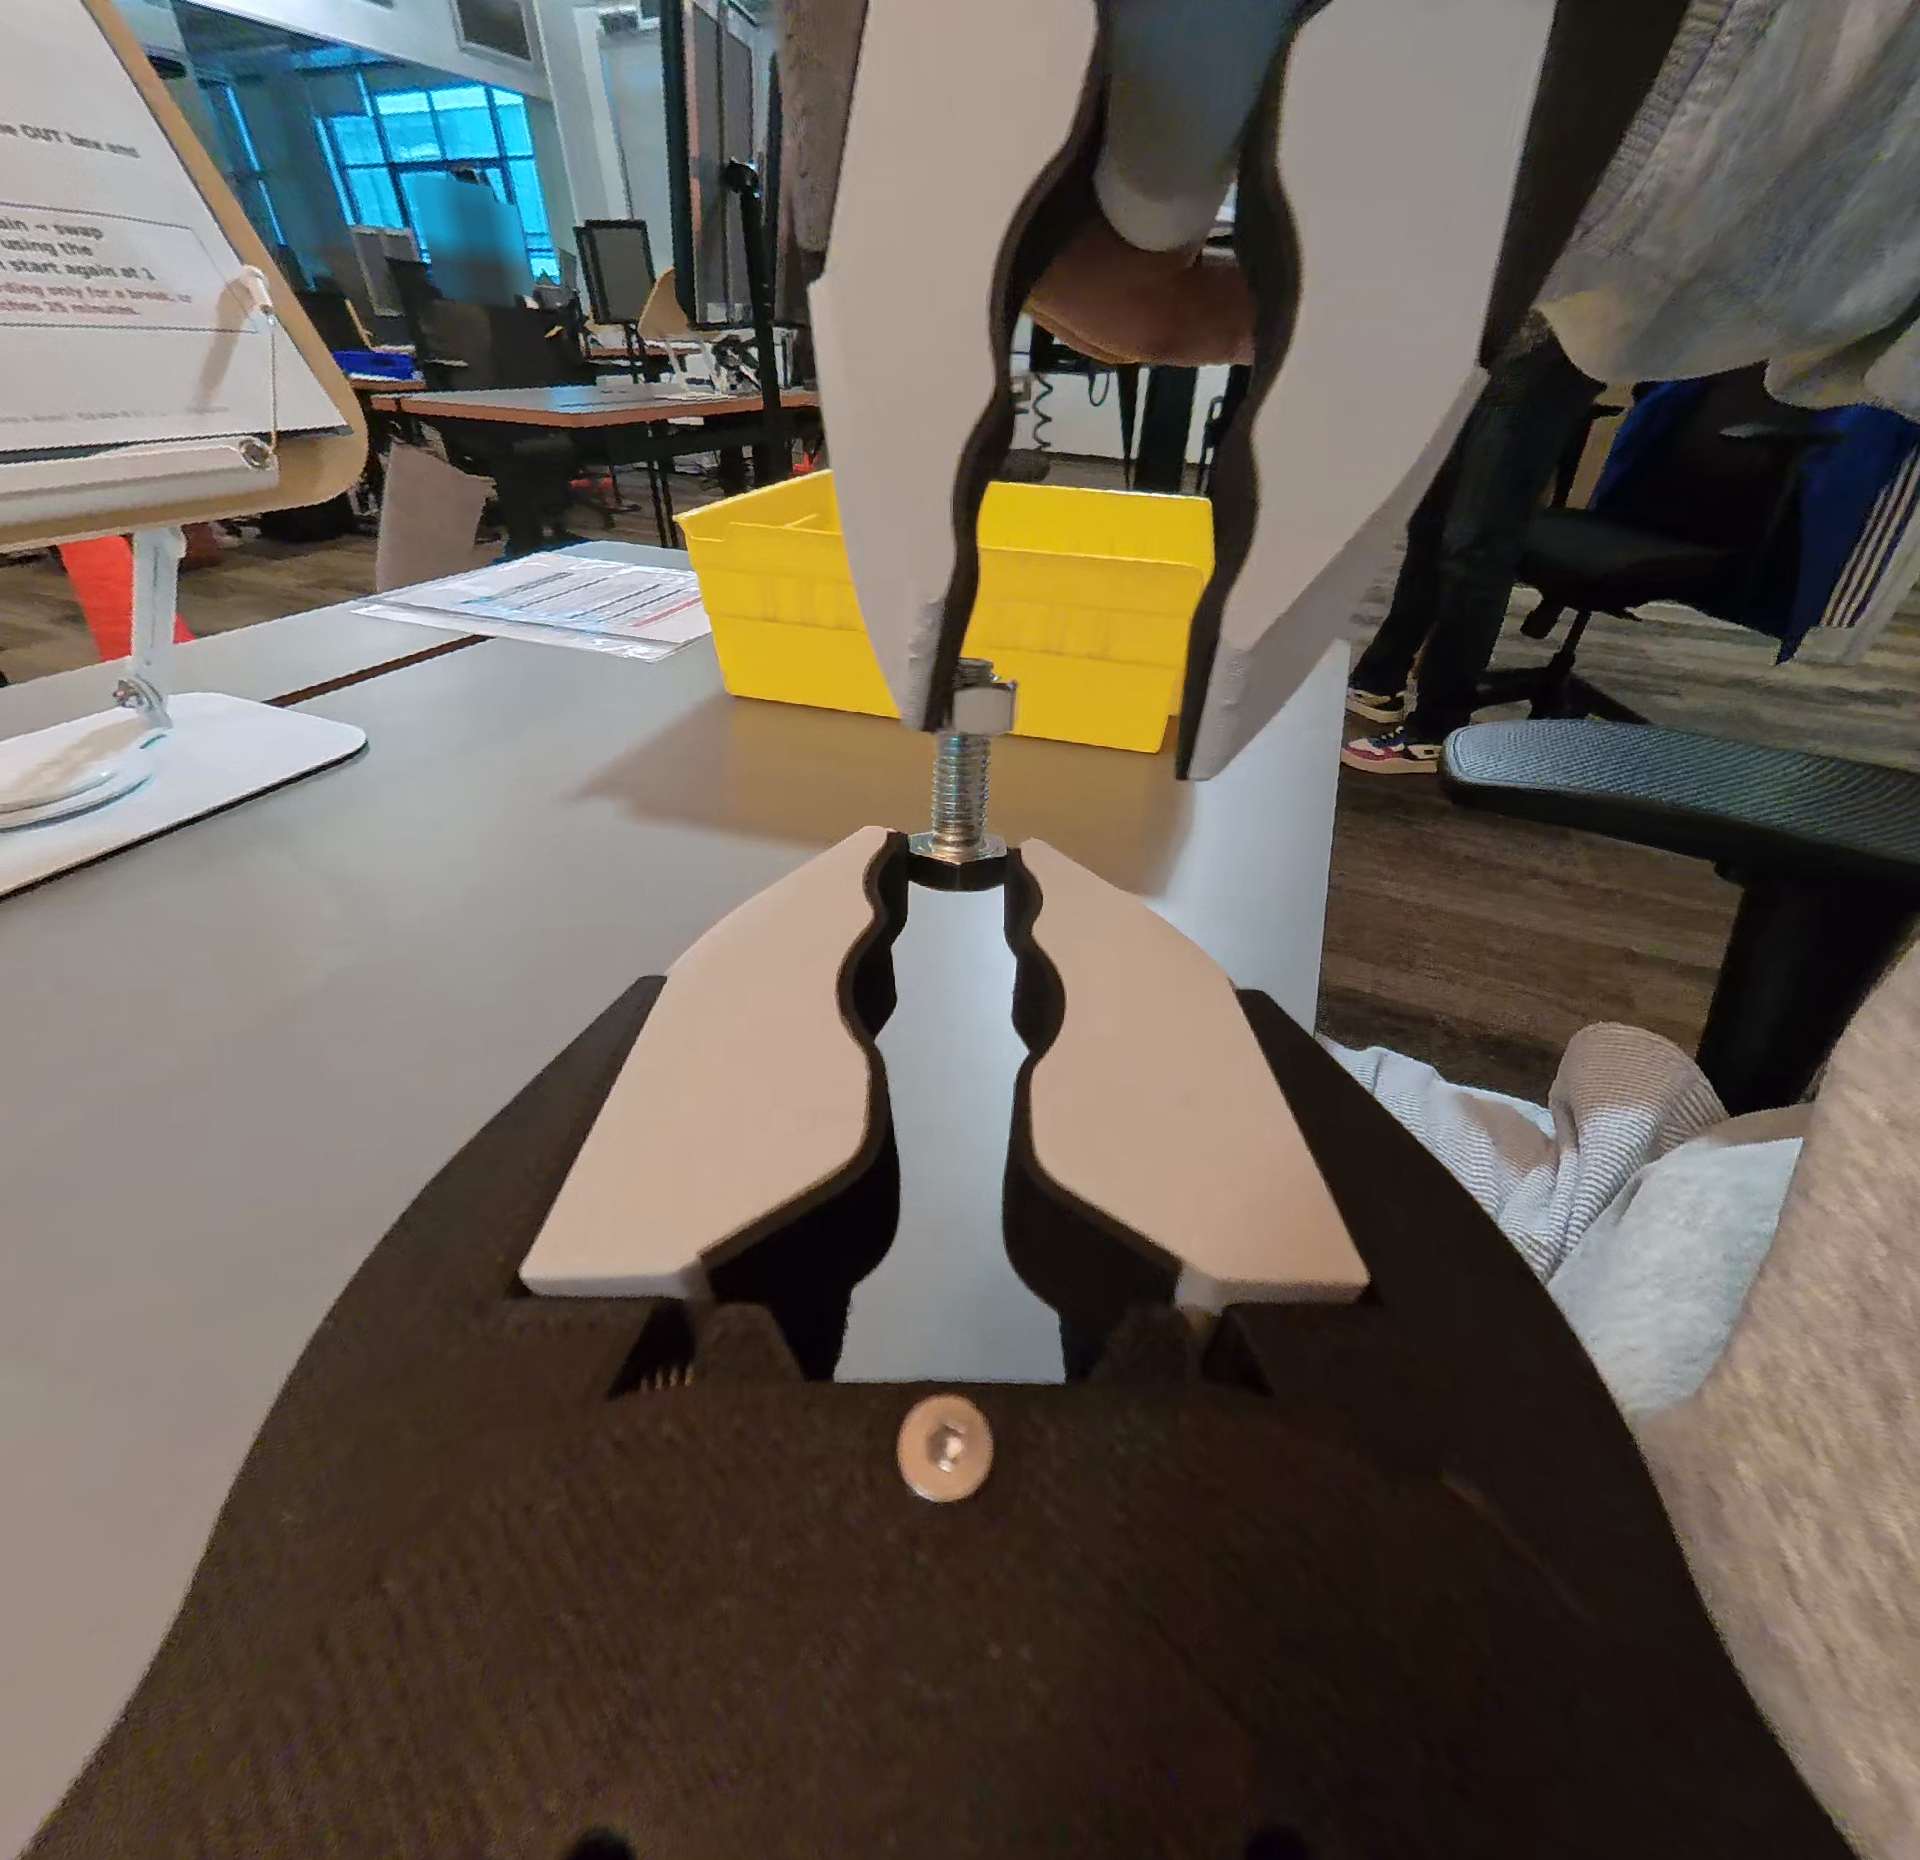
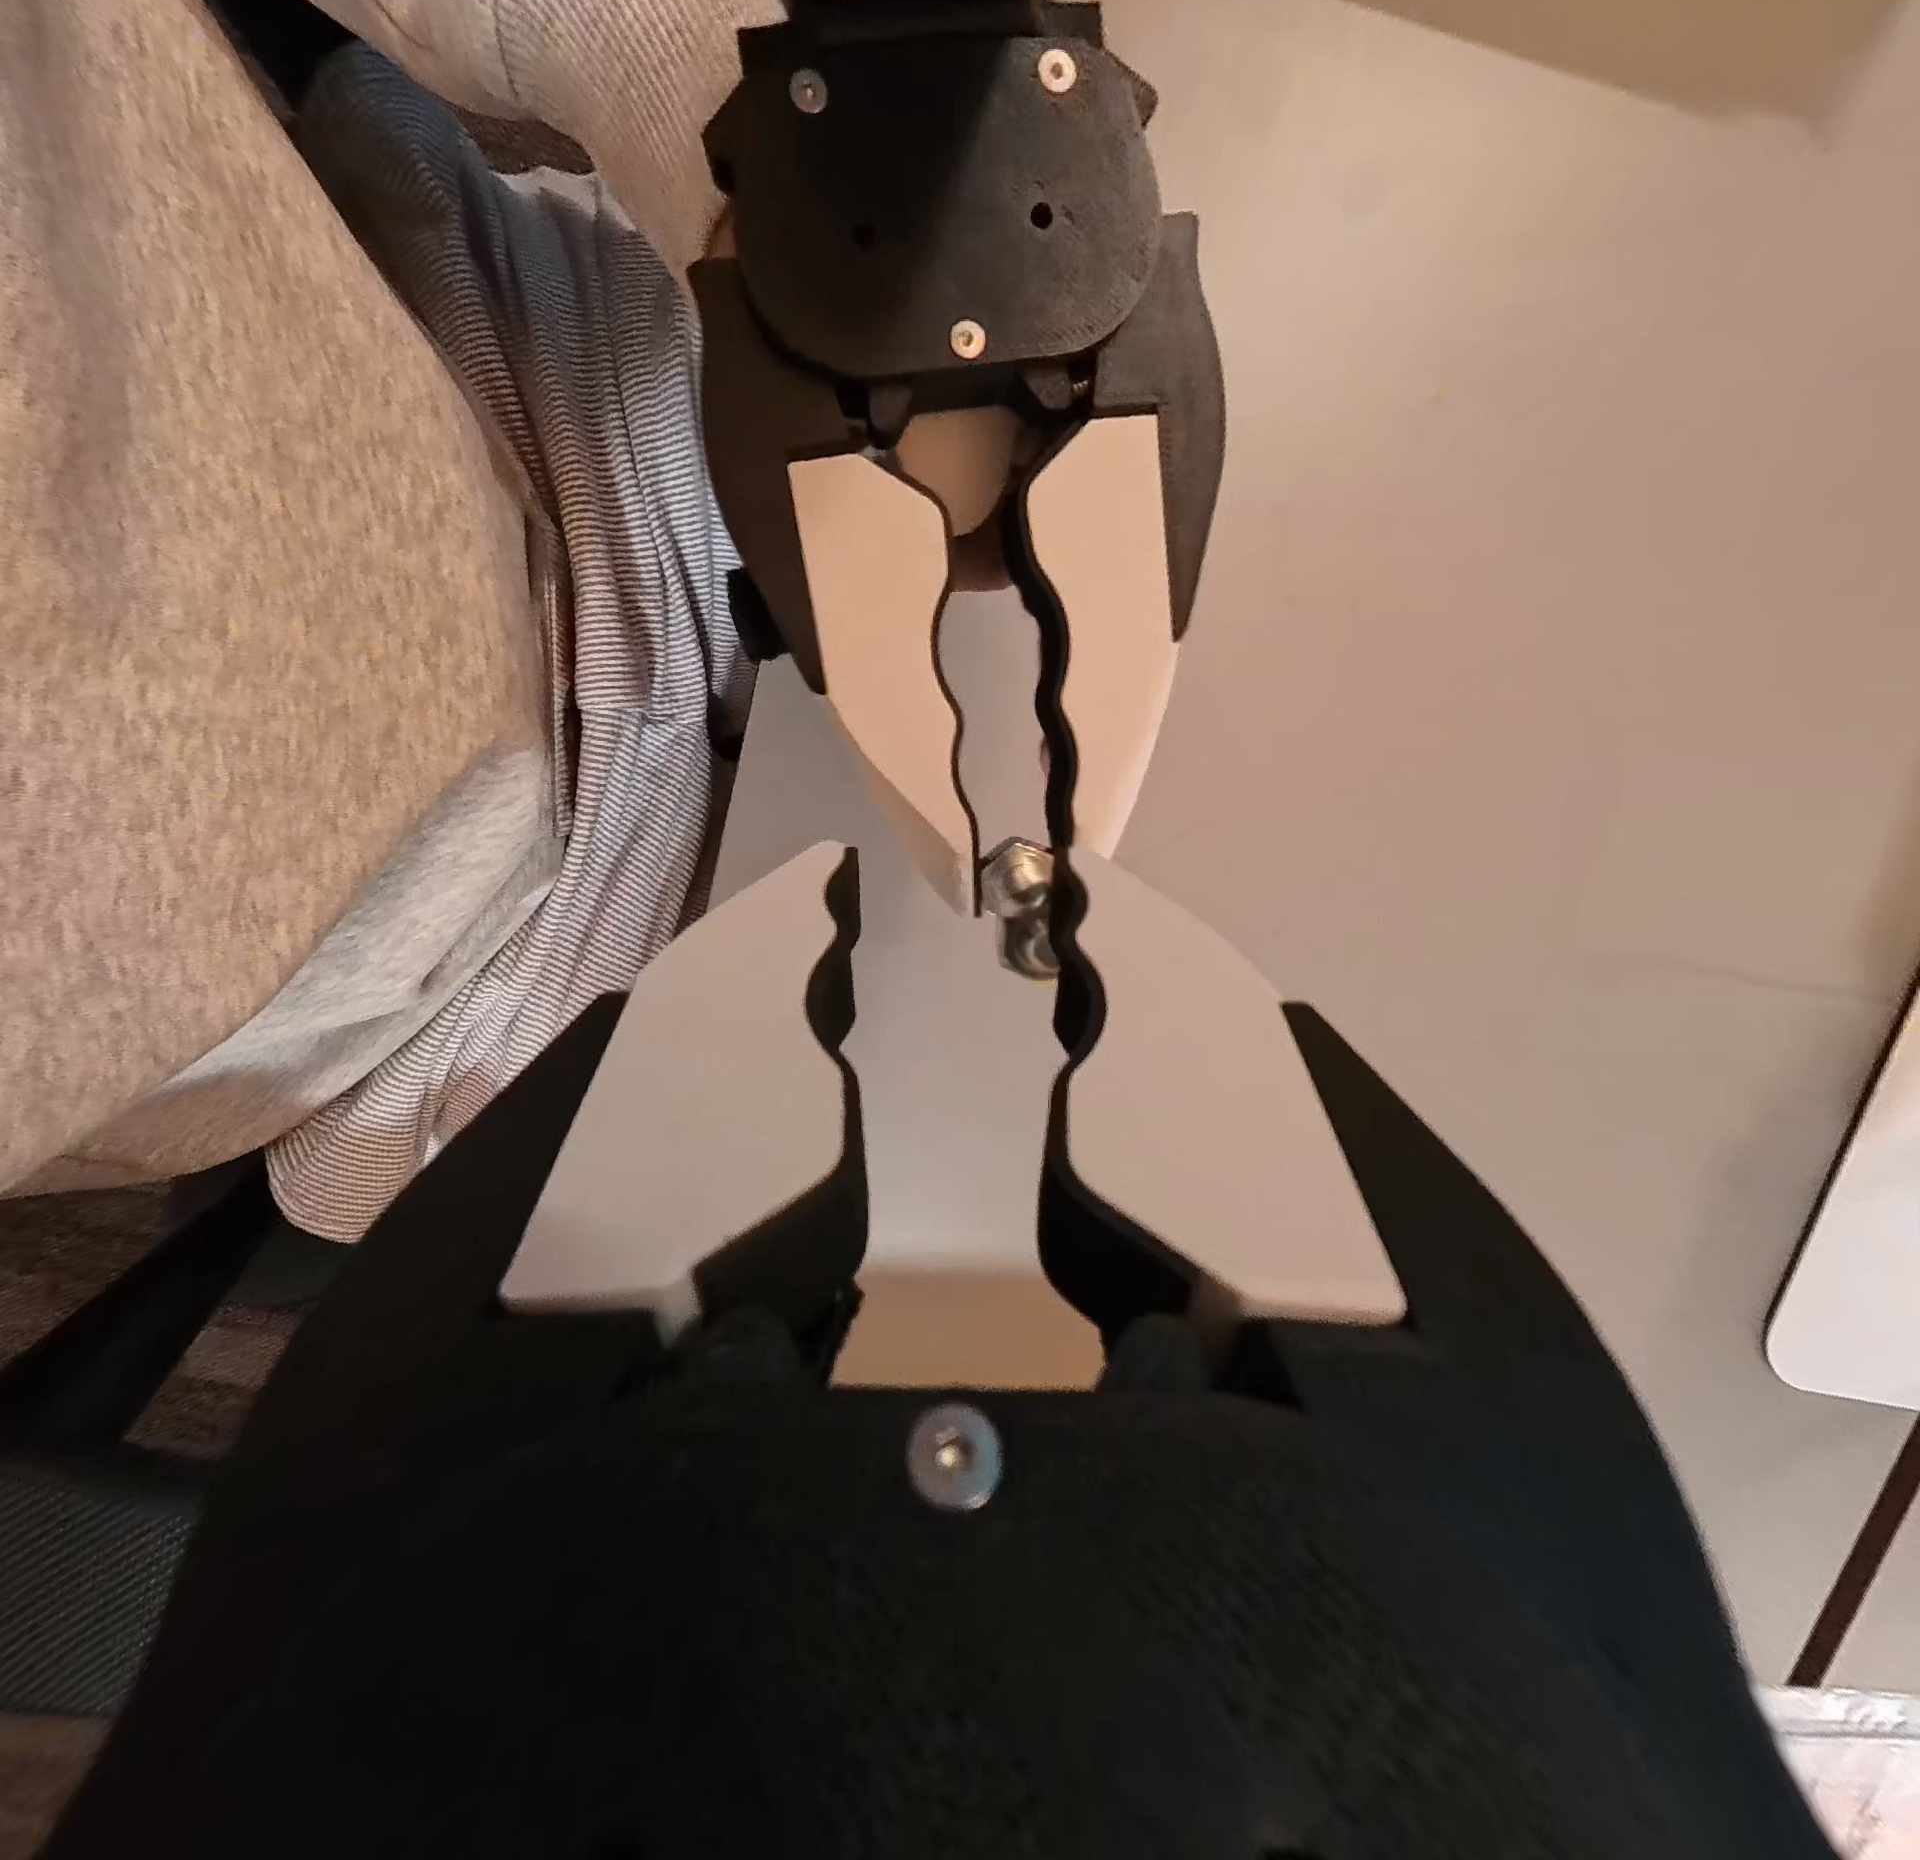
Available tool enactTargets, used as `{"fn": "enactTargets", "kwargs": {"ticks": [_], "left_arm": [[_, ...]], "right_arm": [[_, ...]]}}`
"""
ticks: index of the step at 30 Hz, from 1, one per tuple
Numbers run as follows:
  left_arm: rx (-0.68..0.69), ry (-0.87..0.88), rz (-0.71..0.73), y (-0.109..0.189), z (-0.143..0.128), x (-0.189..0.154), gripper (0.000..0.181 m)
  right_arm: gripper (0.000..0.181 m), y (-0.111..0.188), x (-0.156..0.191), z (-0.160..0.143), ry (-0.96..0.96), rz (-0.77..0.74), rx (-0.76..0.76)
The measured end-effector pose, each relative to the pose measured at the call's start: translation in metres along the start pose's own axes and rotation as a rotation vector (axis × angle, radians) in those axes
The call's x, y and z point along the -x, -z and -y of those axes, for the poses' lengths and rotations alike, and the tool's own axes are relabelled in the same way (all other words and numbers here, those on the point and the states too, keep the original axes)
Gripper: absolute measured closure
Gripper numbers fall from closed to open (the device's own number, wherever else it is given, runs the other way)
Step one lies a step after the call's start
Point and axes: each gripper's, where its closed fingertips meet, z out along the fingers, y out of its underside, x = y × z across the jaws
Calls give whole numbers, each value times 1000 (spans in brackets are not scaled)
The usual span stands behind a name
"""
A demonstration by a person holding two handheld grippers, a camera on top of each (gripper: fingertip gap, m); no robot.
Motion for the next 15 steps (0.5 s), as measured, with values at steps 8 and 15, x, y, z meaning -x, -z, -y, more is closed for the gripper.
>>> {"fn": "enactTargets", "kwargs": {"ticks": [8, 15], "left_arm": [[-45, 54, 9, 4, 7, 6, 163], [-71, 114, 22, 7, 9, 14, 163]], "right_arm": [[148, 3, -1, -22, -62, 16, 43], [153, 14, 4, -6, -56, 7, -138]]}}
